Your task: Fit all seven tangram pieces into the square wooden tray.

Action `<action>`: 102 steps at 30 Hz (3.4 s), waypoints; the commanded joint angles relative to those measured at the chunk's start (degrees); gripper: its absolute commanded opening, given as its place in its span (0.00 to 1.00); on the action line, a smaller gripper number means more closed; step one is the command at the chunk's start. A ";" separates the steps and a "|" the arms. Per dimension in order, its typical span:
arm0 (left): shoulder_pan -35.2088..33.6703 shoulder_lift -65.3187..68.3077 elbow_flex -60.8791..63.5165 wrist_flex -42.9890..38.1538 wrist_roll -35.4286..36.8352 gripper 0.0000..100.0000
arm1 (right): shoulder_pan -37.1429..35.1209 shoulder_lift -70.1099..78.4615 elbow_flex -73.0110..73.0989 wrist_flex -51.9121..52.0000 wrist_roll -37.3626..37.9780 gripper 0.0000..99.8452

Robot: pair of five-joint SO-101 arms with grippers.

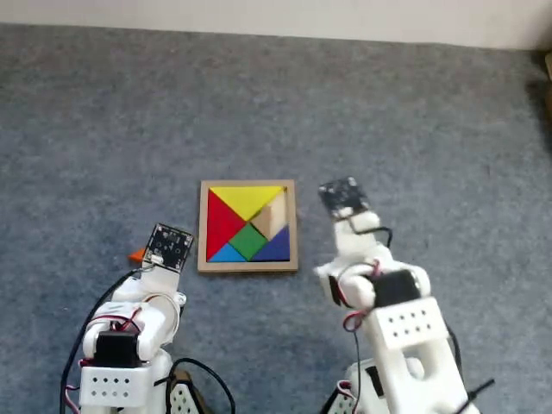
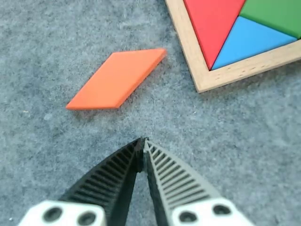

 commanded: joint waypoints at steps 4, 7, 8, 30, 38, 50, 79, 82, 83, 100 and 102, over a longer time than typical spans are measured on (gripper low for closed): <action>0.84 -2.77 1.36 0.18 0.44 0.03 | 1.71 -12.09 5.23 0.13 -3.34 0.01; 0.84 -2.77 1.36 0.18 0.44 0.03 | 1.71 -17.10 9.71 -2.51 -3.34 0.01; 0.84 -2.77 1.36 0.18 0.44 0.03 | 1.71 -18.86 11.56 -3.38 -3.34 0.01; 1.01 -3.03 1.36 2.11 0.44 0.03 | 13.14 -47.60 35.56 -5.23 -3.60 0.01; -0.84 -3.12 -2.95 2.02 0.18 0.03 | 13.32 -47.25 37.93 -5.14 -3.34 0.01; -17.36 -2.59 -15.25 -8.00 -17.23 0.03 | 13.32 -47.43 37.93 1.54 -3.34 0.01; -15.34 41.01 -37.14 -2.81 -36.22 0.23 | 13.32 -47.43 37.93 1.54 -3.34 0.01; -14.02 50.95 -40.13 -4.57 -36.48 0.27 | 13.32 -47.43 37.93 1.54 -3.34 0.01; -13.76 53.93 -41.01 -6.15 -36.48 0.27 | 13.32 -47.43 37.93 1.54 -3.34 0.01; -8.04 93.32 -59.91 -14.33 -36.40 0.27 | 13.32 -47.43 37.93 1.54 -3.34 0.01; -8.31 96.92 -62.37 -14.33 -36.40 0.26 | 13.32 -47.43 37.93 1.54 -3.34 0.01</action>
